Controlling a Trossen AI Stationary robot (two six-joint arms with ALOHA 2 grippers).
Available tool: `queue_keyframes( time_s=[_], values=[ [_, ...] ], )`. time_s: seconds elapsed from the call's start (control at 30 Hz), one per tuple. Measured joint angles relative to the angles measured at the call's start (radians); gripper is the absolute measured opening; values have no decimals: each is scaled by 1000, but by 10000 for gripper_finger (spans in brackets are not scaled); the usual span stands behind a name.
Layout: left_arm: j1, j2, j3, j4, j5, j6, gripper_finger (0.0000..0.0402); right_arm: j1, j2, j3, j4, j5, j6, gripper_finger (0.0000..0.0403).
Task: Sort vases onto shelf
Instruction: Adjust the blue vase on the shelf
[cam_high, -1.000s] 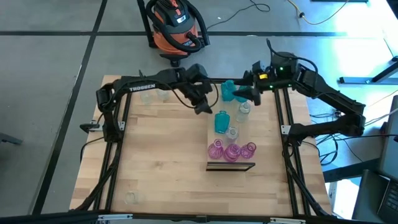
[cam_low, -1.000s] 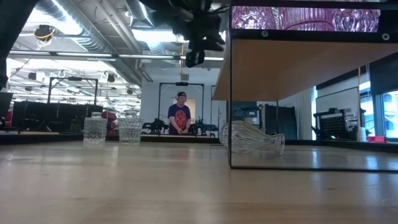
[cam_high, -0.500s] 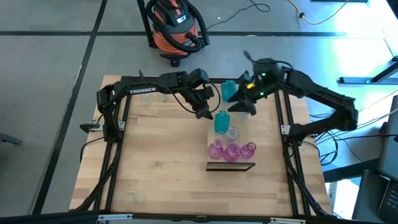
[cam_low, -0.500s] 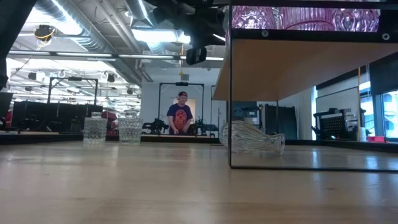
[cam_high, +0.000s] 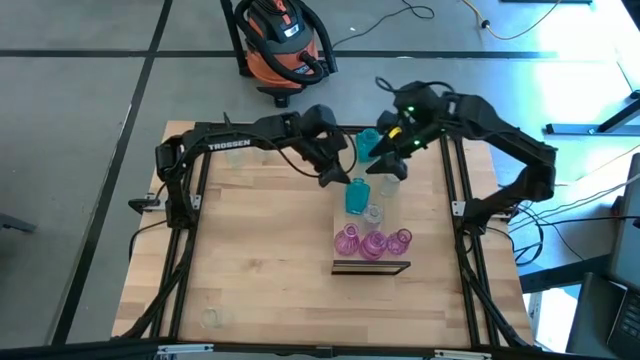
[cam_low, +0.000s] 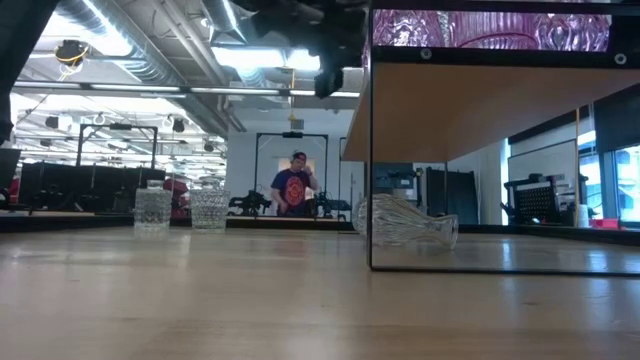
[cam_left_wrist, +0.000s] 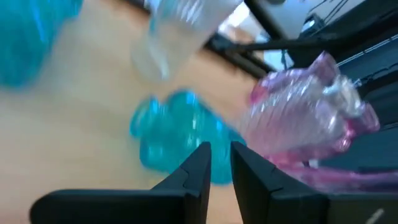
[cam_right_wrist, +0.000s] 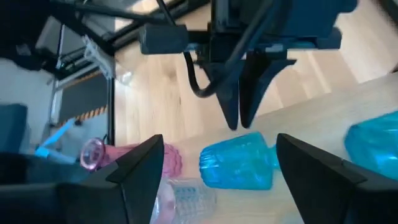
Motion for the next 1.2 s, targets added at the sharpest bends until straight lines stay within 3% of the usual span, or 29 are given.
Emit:
queue_keyframes(
  time_s=[0.17, 0.4, 0.53, 0.8, 1.2],
  values=[
    [28, 7, 0, 102, 34, 86, 94, 1, -67, 3, -24, 61, 67, 289],
    [53, 34, -1, 64, 116, 264, 191, 1, -181, 3, -59, 134, 181, 289],
    [62, 45, -1, 78, 115, 303, 221, 1, -244, 3, -59, 188, 253, 289],
    [70, 102, 0, 82, 169, 329, 237, 1, -312, 3, -59, 277, 340, 289],
    [64, 123, 0, 103, 154, 393, 237, 1, -300, 3, -60, 293, 360, 289]
  ],
)
